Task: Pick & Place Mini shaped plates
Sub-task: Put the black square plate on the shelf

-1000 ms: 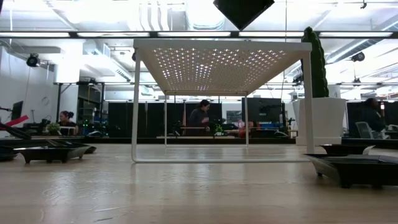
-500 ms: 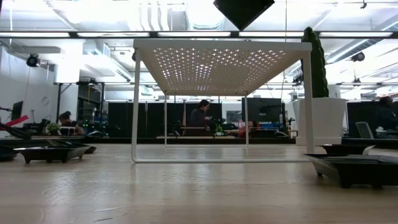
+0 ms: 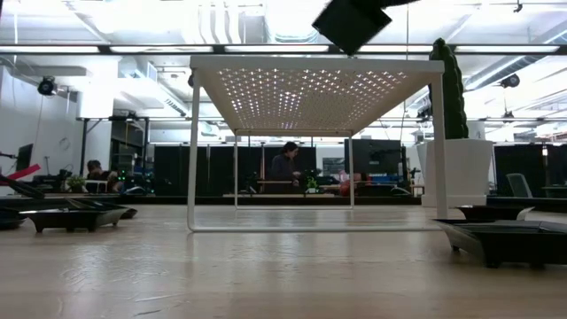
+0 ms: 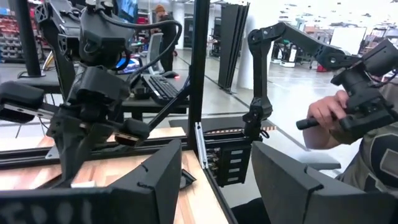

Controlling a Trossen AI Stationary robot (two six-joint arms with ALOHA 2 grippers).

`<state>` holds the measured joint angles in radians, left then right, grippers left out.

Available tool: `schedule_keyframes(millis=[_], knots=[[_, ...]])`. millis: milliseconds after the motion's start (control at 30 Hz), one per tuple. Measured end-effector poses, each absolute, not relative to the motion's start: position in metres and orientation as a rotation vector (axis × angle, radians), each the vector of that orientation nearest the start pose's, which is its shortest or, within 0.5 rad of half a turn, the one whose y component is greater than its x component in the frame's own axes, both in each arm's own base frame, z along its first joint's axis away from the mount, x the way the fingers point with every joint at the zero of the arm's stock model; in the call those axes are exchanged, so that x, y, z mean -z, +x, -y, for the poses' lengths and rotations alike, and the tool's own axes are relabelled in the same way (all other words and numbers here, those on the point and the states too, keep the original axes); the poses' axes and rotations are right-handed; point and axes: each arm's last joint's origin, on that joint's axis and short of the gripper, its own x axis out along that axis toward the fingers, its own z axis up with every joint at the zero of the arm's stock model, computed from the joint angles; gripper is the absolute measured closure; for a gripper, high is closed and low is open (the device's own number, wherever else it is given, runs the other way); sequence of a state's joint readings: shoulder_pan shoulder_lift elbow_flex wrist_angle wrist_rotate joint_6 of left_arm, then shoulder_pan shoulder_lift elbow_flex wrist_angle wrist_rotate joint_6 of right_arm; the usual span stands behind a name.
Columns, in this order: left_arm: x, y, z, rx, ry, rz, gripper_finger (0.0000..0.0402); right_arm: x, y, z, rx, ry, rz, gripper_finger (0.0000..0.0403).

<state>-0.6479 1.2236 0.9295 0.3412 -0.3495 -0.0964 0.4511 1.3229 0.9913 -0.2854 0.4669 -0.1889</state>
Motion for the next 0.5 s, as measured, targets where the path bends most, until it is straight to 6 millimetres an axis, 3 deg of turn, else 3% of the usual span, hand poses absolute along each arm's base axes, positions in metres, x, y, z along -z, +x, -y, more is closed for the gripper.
schedule_keyframes(millis=[267, 500], knots=[[-0.338, 0.228, 0.158, 0.245, -0.071, -0.003, 0.0213, -0.282, 0.250, -0.102, 0.099, -0.483, -0.621, 0.0394], [-0.337, 0.229, 0.157, 0.236, -0.012, -0.004, 0.0213, -0.282, 0.260, -0.089, 0.218, -0.488, -0.634, 0.0394]])
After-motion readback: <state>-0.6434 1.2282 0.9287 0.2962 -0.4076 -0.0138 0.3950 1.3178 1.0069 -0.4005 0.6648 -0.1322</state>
